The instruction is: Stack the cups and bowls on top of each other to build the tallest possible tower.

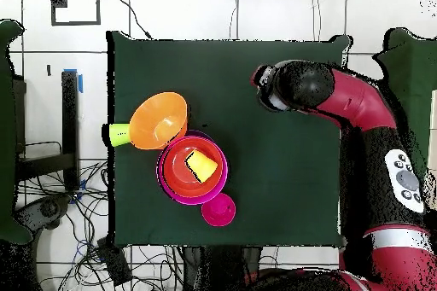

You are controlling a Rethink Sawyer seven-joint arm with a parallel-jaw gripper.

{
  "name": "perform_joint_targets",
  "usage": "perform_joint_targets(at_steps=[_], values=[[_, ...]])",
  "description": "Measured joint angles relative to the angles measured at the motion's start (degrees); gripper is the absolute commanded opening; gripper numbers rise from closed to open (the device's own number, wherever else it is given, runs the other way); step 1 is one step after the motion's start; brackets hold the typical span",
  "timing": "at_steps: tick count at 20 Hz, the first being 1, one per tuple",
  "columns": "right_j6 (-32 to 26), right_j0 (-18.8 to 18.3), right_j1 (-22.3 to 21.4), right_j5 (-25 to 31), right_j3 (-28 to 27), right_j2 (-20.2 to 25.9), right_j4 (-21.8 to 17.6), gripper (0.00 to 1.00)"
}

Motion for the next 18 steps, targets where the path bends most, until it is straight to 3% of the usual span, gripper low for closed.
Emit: perform_joint_targets(at_steps=[3, 12, 18], values=[[-0.7, -1.1, -0.4, 0.0, 0.4, 1.6, -0.8, 1.00], [-11.9, -8.6, -2.1, 0.0, 0.6, 9.2, -6.0, 1.00], [-14.2, -9.8, -2.1, 0.0, 0.6, 10.8, -6.8, 1.00]])
